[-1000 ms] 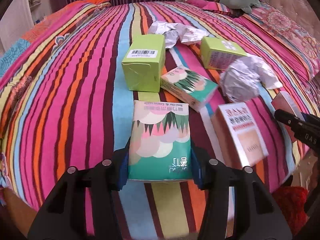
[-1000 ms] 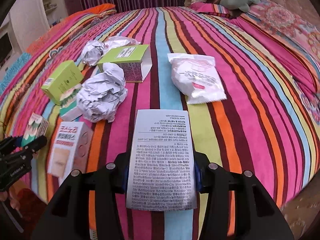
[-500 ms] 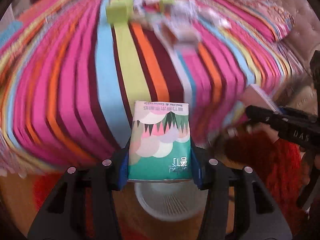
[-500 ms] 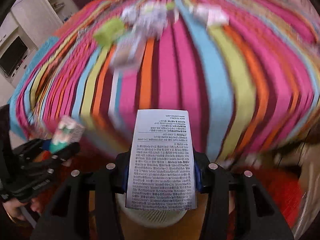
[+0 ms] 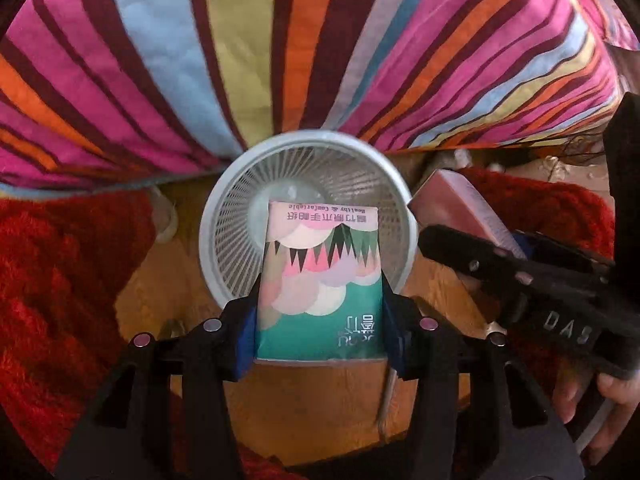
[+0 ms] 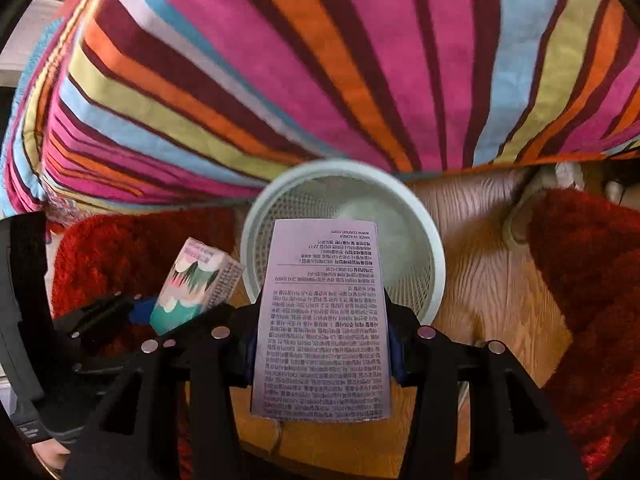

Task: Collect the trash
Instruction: 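Carry both items over the wastebasket and open both tools to drop them, then grasp the white plastic packet with the right tool while the left tool grasps the lime-green box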

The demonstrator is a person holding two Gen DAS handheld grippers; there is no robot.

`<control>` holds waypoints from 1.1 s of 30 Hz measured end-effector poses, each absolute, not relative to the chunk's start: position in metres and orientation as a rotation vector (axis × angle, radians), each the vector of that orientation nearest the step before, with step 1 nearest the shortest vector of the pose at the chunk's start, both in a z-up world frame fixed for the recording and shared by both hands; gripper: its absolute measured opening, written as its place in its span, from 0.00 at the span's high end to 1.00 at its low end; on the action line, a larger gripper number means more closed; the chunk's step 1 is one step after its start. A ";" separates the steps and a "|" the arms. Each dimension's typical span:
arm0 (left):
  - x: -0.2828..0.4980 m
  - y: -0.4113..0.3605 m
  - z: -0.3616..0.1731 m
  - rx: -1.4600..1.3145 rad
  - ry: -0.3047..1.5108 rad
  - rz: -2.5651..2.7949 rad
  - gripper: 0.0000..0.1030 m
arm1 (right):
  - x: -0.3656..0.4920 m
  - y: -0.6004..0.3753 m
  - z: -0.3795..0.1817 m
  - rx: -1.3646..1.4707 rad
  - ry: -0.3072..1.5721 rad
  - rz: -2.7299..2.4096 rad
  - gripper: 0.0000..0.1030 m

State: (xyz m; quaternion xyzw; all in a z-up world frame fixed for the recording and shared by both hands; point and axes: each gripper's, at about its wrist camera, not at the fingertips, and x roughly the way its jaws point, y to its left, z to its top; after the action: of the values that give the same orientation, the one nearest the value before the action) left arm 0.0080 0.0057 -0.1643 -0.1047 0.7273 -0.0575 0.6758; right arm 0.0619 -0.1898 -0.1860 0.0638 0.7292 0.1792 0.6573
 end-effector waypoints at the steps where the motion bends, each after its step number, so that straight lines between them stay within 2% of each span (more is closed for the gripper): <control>1: 0.007 0.006 -0.166 -0.229 1.640 -0.120 0.43 | 0.060 -0.188 -0.189 0.136 1.664 0.405 0.38; 2: 0.006 0.007 -0.167 -0.219 1.642 -0.108 0.31 | 0.060 -0.188 -0.189 0.133 1.669 0.394 0.31; 6: 0.007 0.010 -0.168 -0.213 1.649 -0.092 0.22 | 0.056 -0.195 -0.183 0.152 1.647 0.357 0.28; 26: 0.015 0.011 -0.174 -0.258 1.659 -0.066 0.19 | 0.051 -0.207 -0.167 0.148 1.566 0.291 0.28; 33: 0.017 0.017 -0.149 -0.256 1.545 -0.047 0.19 | 0.052 -0.212 -0.149 0.133 1.496 0.283 0.28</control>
State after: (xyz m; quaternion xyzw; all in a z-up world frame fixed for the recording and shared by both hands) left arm 0.0171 0.0166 -0.1489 -0.1153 0.6960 -0.0212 0.7084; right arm 0.0522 -0.2117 -0.1488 0.0603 0.6772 0.1282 0.7220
